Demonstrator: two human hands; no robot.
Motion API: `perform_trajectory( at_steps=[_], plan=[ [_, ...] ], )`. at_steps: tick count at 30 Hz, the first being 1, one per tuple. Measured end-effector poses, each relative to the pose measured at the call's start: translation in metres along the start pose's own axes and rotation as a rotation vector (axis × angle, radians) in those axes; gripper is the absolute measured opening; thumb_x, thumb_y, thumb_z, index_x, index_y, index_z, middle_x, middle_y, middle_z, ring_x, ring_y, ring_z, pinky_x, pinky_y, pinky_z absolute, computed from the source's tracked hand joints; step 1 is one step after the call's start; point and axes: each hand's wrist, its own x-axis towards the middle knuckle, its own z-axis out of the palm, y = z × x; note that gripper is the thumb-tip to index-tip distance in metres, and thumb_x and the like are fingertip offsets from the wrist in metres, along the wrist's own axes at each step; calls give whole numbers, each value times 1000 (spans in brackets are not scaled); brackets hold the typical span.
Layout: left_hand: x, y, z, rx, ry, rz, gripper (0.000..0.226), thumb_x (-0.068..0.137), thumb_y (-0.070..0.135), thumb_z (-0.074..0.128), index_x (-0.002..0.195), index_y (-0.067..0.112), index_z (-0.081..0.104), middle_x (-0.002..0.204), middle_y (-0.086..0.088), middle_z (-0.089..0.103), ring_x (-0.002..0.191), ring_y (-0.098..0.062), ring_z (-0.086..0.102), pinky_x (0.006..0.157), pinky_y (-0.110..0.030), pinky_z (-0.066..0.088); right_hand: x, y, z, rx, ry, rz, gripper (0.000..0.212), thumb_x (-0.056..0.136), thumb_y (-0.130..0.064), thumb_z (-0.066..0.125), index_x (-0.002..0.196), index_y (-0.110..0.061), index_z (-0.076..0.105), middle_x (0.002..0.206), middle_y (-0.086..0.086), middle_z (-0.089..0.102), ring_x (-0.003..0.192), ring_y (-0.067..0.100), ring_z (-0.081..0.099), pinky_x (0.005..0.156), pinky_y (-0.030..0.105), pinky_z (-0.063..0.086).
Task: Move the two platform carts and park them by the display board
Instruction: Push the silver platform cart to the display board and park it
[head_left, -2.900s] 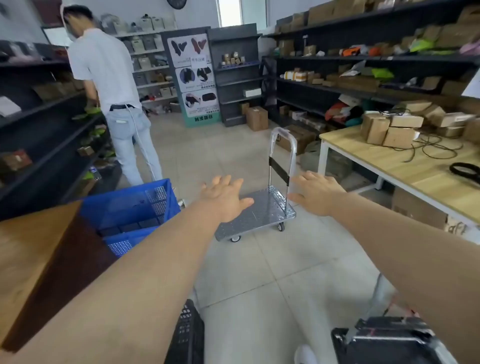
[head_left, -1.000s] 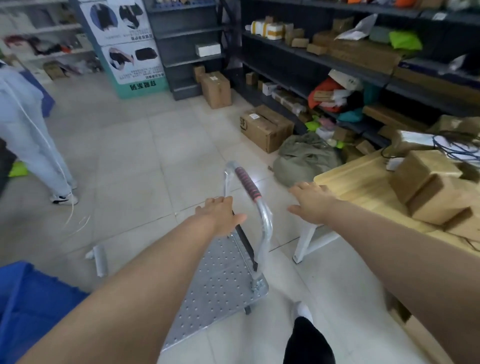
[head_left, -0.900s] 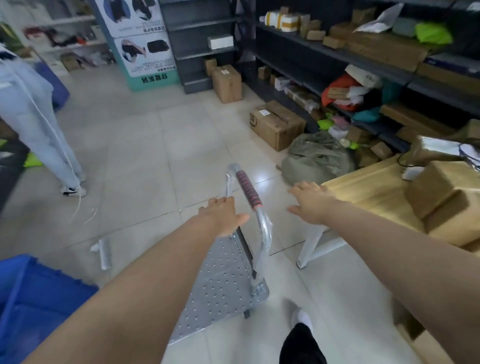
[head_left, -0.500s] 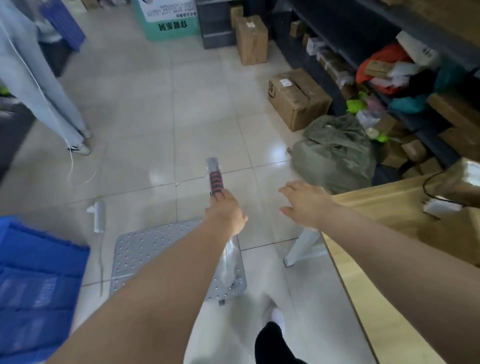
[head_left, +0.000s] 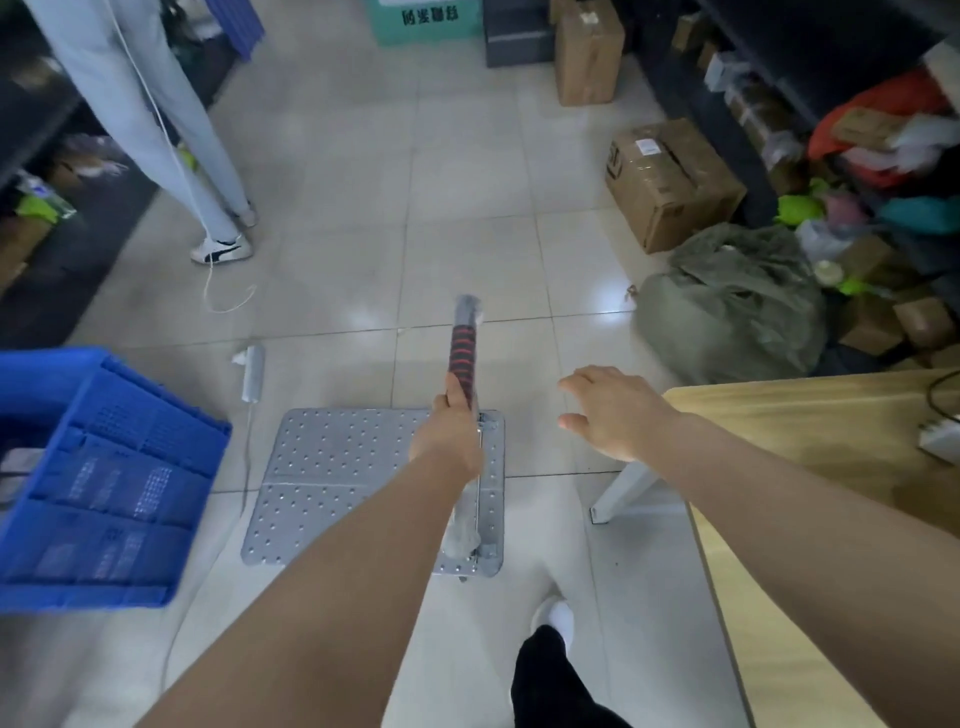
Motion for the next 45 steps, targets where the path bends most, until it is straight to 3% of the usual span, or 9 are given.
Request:
perform_trajectory(
  at_steps=[9,15,21,26,31,34,37,42,45],
  plan=[
    [-99,-57,42,-47,-59,76,98,82,5,54,152,29,-10,145,-1,33,111,-32,58,91,-42,47,-30,-85,47,-17,-71,-134,55,93,-39,49,141,-18,35,144,8,40,133,27,35,104,43,35],
    [-171,-110,58,-20,-63,59,98,80,1,59,152,30,0,146,-1,35,107,-35,61,86,-44,49,-71,-134,84,-87,88,-215,49,86,-31,60,128,-16,41,126,10,49,113,28,49,90,41,42],
    [-220,-178,60,1,-83,-19,83,81,0,56,148,30,17,129,-8,51,101,-34,63,82,-43,51,-96,-169,118,-137,152,-343,59,82,-23,63,136,-18,38,134,8,40,121,28,43,102,42,38],
    [-246,-225,63,5,-97,-209,47,81,2,53,119,24,40,109,-4,57,95,-28,60,84,-45,48,-95,-195,135,-141,46,-493,34,94,-32,47,126,-19,45,118,4,55,105,24,54,89,39,42],
    [-259,-271,60,22,-96,-409,38,79,-2,48,107,24,47,92,1,49,89,-22,49,86,-48,48,-96,-233,151,-110,-188,-546,23,97,-31,44,115,-16,43,106,6,56,84,22,49,69,34,37],
    [-261,-301,57,35,-147,-476,32,78,-2,47,98,22,53,90,0,52,90,-22,51,90,-49,48,-106,-263,167,-109,-246,-551,21,96,-24,46,115,-14,43,106,9,57,78,21,47,67,32,35],
    [-259,-330,50,9,-168,-519,27,79,3,52,97,22,59,88,2,55,89,-22,54,92,-48,47,-114,-296,180,-95,-245,-580,38,96,-26,47,131,-16,36,119,9,56,93,25,55,77,37,44],
    [-276,-381,61,-50,27,-308,56,75,14,57,123,39,43,117,7,55,107,-22,51,82,-44,31,-128,-339,203,-17,-192,-488,55,92,-55,41,137,-25,33,119,1,58,104,21,57,87,39,47],
    [-289,-414,68,-23,103,-134,62,84,22,58,133,49,34,137,11,43,121,-22,42,94,-51,29,-137,-358,215,-7,-123,-482,51,92,-55,39,136,-29,34,113,-2,59,97,17,57,80,34,47]
  ],
)
